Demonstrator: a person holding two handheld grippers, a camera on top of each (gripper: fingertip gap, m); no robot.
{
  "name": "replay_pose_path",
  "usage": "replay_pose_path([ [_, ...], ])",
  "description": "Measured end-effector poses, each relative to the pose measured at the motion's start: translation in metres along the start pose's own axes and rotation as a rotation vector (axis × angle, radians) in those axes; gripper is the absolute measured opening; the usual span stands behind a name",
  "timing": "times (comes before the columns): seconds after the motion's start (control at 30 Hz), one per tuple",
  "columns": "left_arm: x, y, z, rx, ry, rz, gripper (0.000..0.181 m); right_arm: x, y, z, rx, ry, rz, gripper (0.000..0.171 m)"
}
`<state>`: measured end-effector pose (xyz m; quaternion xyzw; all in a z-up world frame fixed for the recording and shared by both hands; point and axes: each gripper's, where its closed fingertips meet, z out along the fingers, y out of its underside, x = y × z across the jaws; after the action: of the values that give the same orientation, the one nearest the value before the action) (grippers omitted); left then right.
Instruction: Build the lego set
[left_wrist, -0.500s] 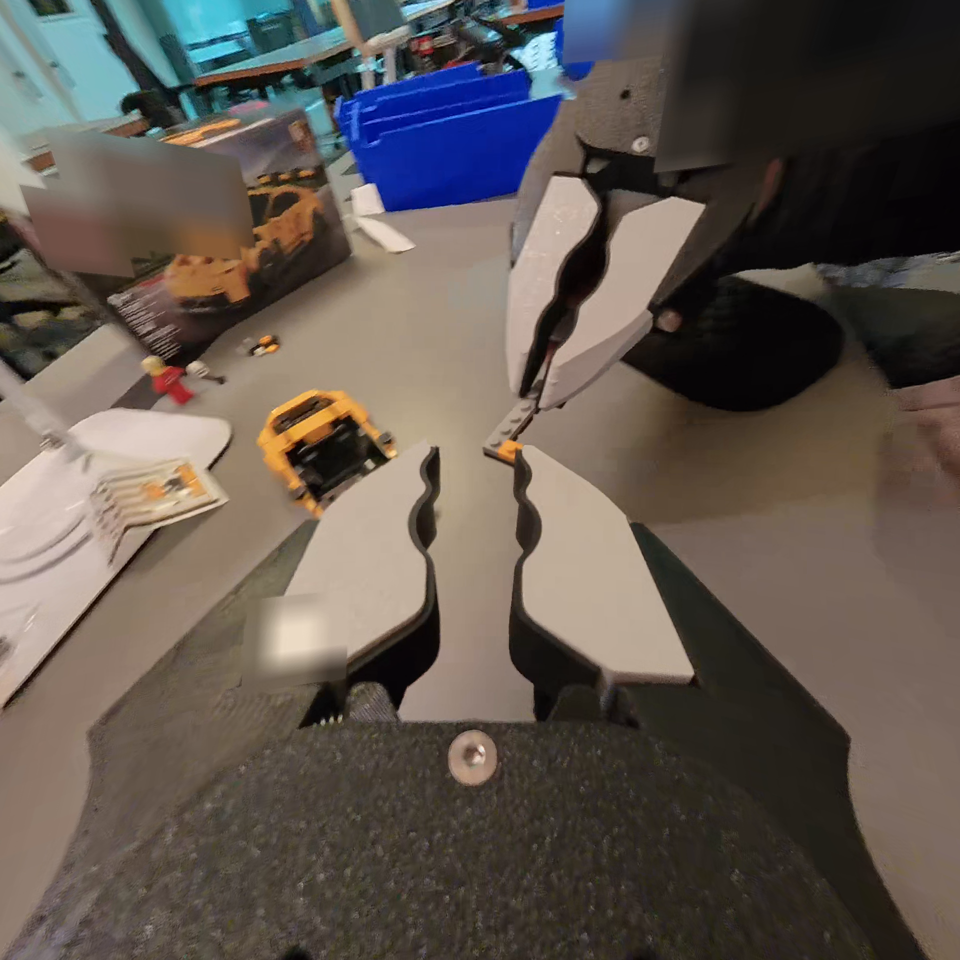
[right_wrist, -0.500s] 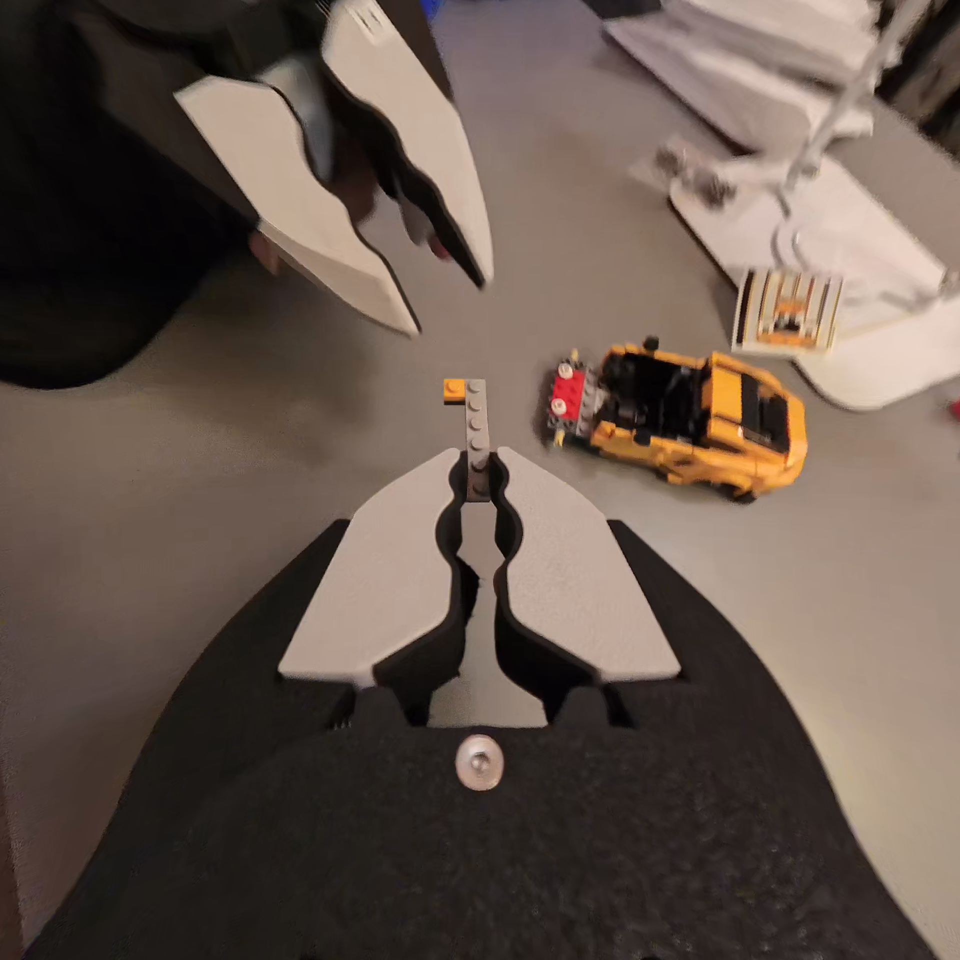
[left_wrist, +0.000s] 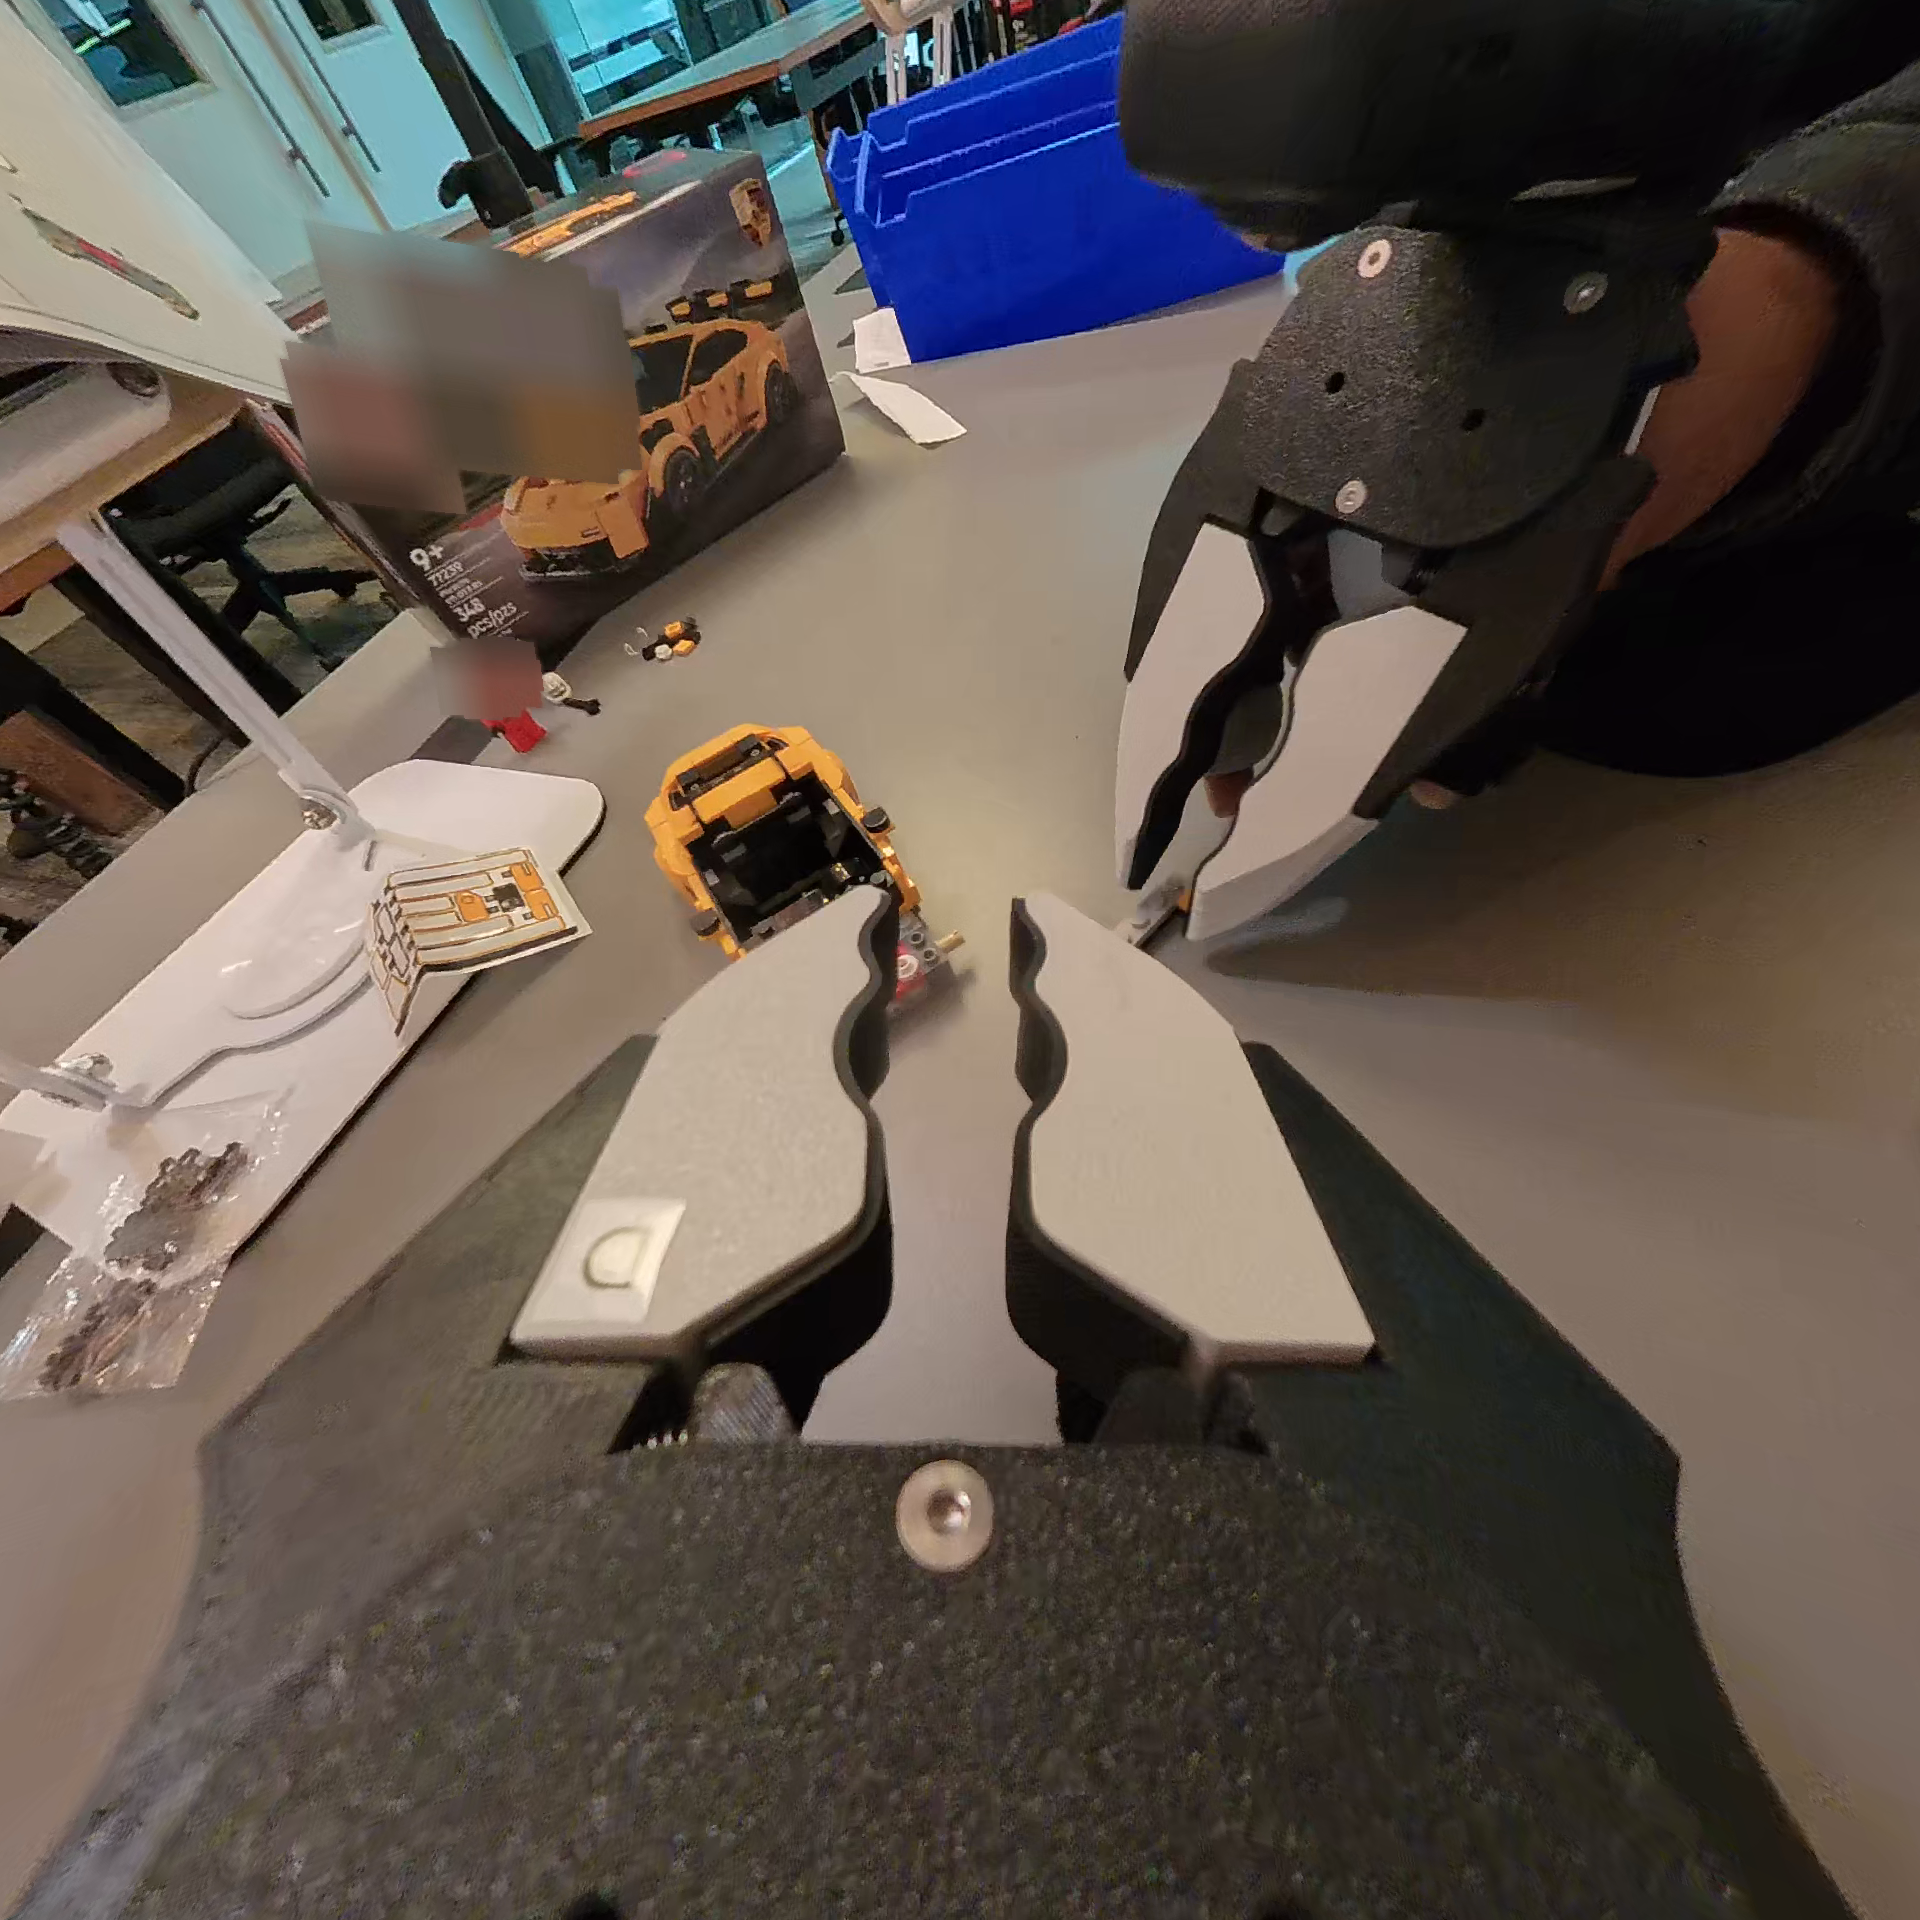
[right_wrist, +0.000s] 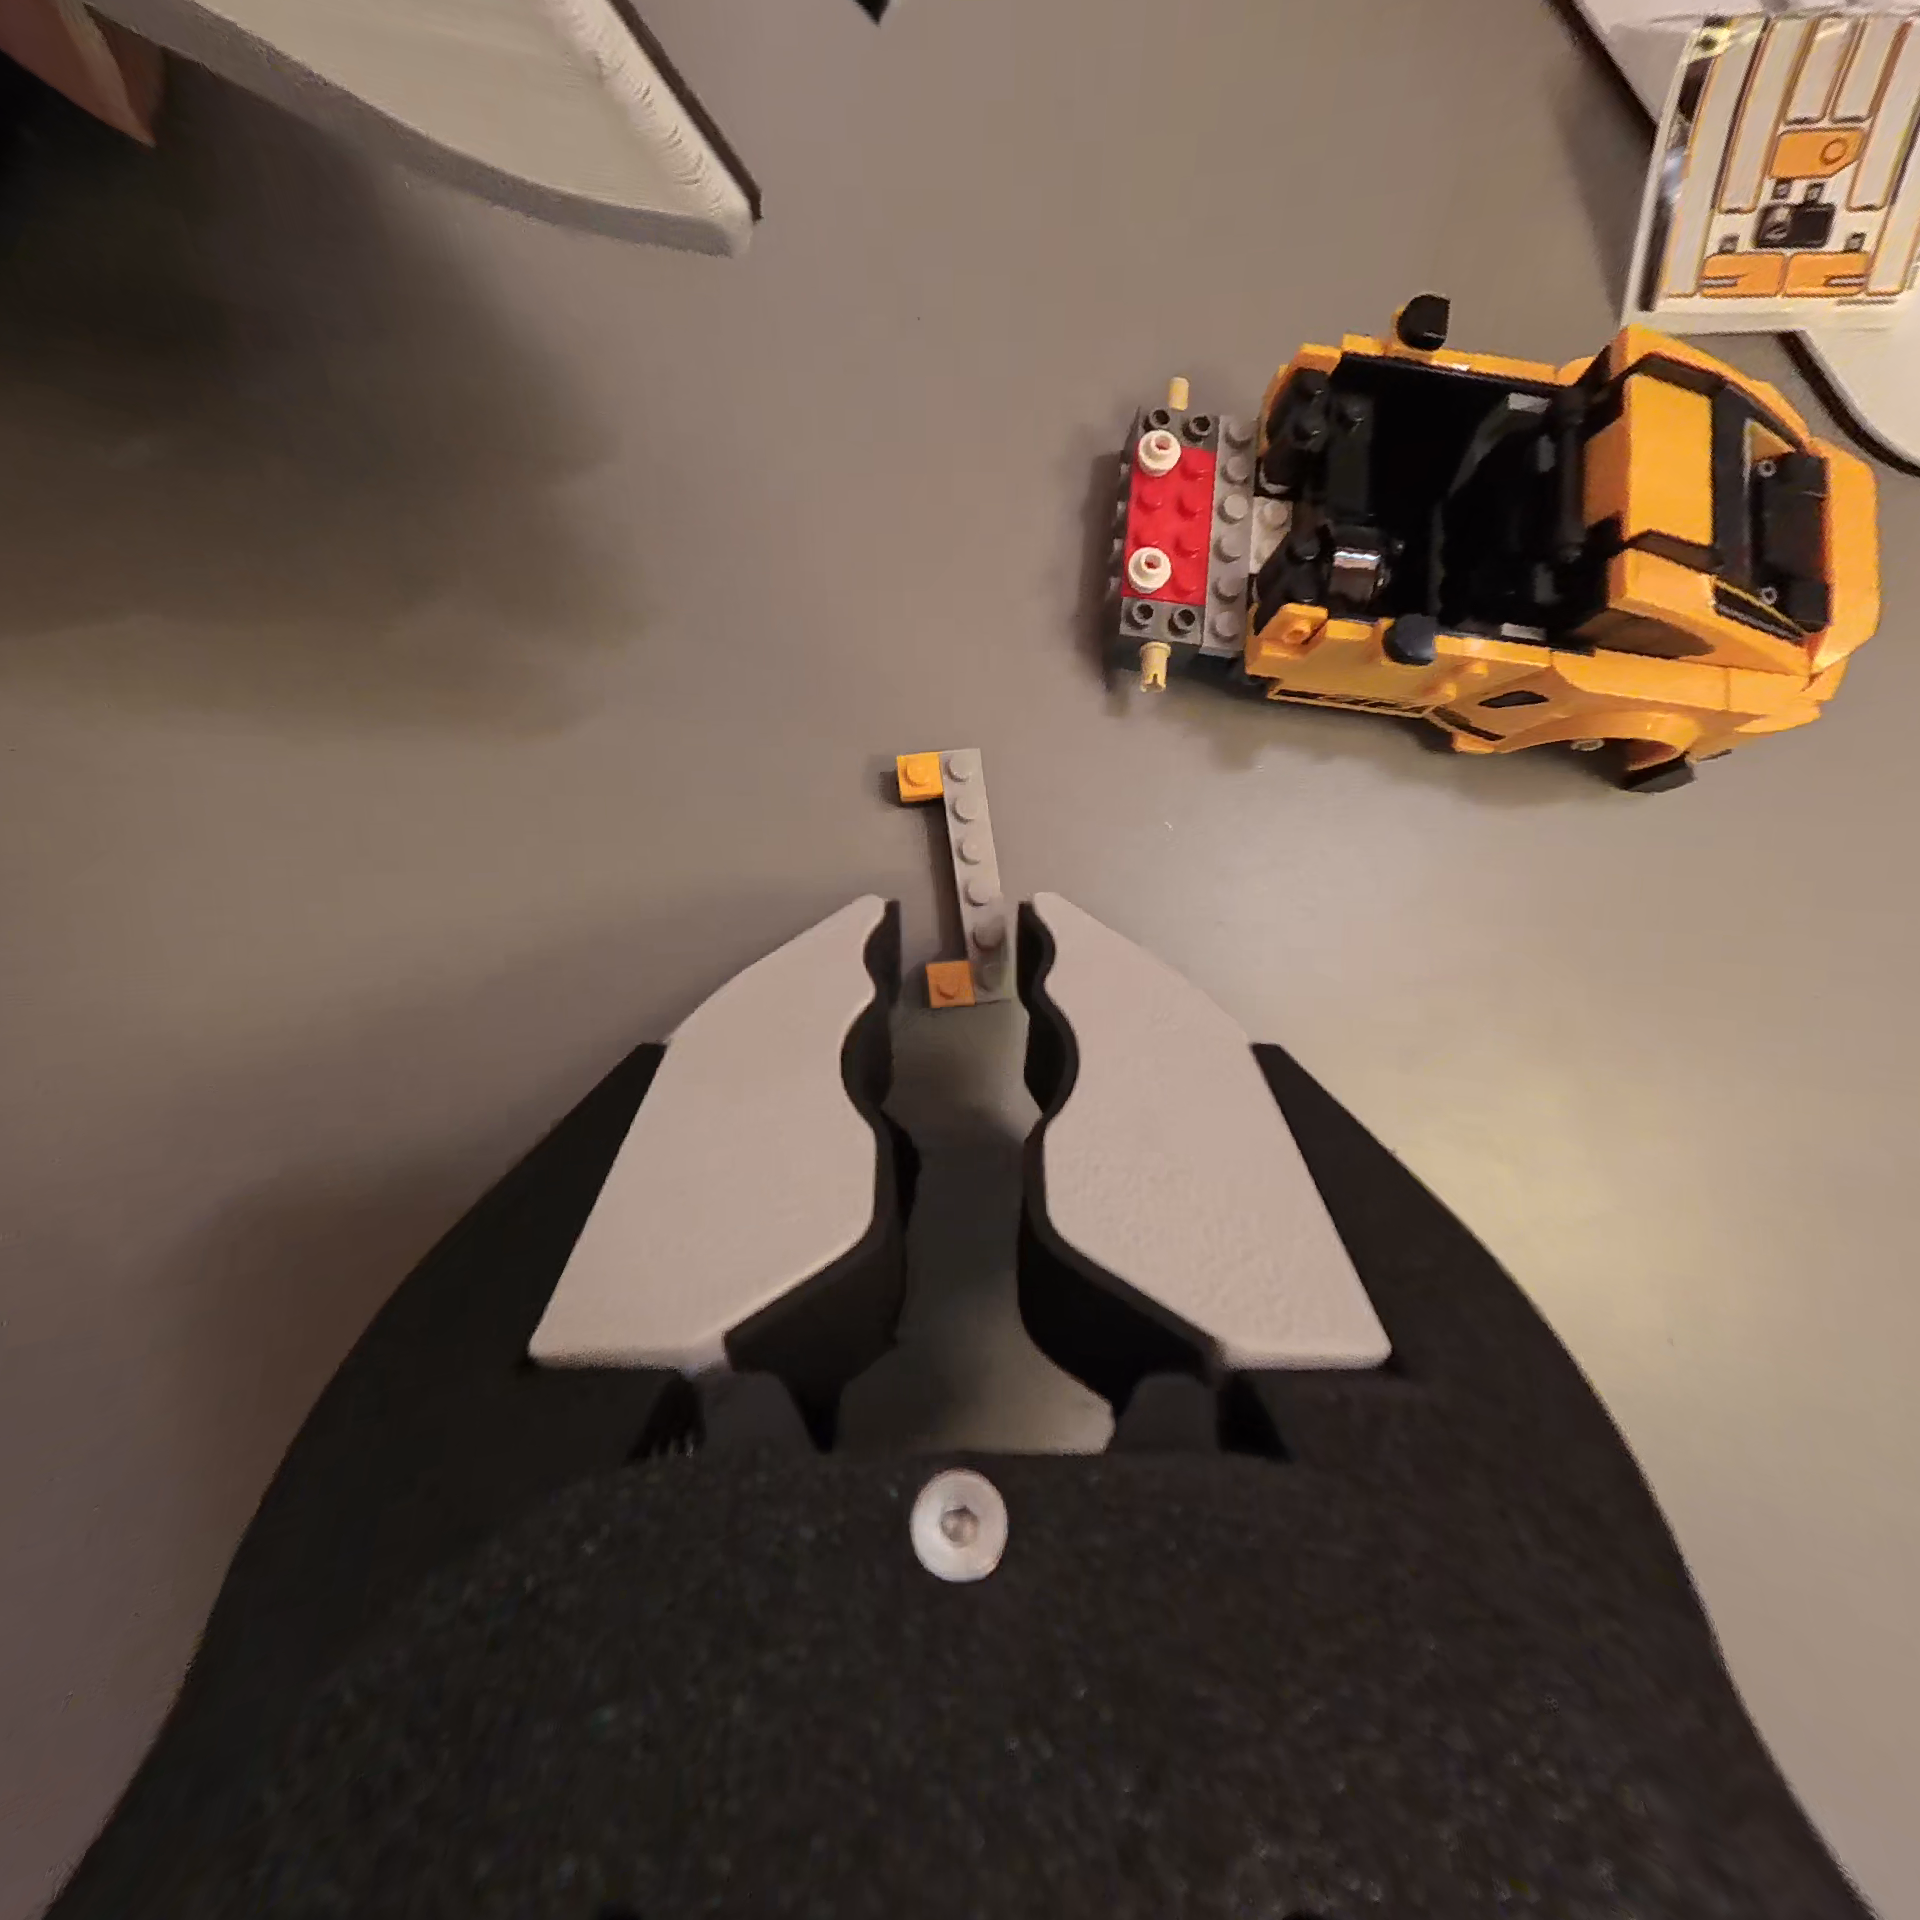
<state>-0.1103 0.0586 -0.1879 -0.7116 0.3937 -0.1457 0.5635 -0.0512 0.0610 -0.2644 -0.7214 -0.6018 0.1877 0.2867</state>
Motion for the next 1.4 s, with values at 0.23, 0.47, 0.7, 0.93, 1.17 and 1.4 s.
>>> replay_pose_path([
  [0.23, -0.007, 0.001, -0.002, 0.008, -0.036, -0.032, 0.017, 0.015, -0.037, -0.031, 0.339, -0.02, 0.064, 0.034],
  [0.47, -0.043, -0.015, -0.008, 0.053, -0.232, -0.032, 0.014, 0.057, -0.066, -0.059, 0.58, 0.068, 0.094, 0.03],
  [0.7, -0.112, -0.055, -0.003, 0.089, -0.405, -0.065, 0.014, 0.113, -0.186, -0.083, 0.743, 0.217, -0.059, 0.012],
  [0.93, -0.12, -0.033, 0.005, 0.099, -0.446, -0.11, 0.012, 0.205, -0.273, -0.013, 0.416, 0.393, -0.156, 0.0],
  [1.17, -0.127, -0.016, 0.004, 0.099, -0.409, -0.179, 0.012, 0.291, -0.231, -0.029, 0.334, 0.393, -0.114, 0.0],
  [1.4, -0.16, -0.041, 0.001, 0.062, -0.539, -0.082, 0.014, 0.298, -0.221, -0.022, 0.487, 0.434, -0.201, 0.0],
])
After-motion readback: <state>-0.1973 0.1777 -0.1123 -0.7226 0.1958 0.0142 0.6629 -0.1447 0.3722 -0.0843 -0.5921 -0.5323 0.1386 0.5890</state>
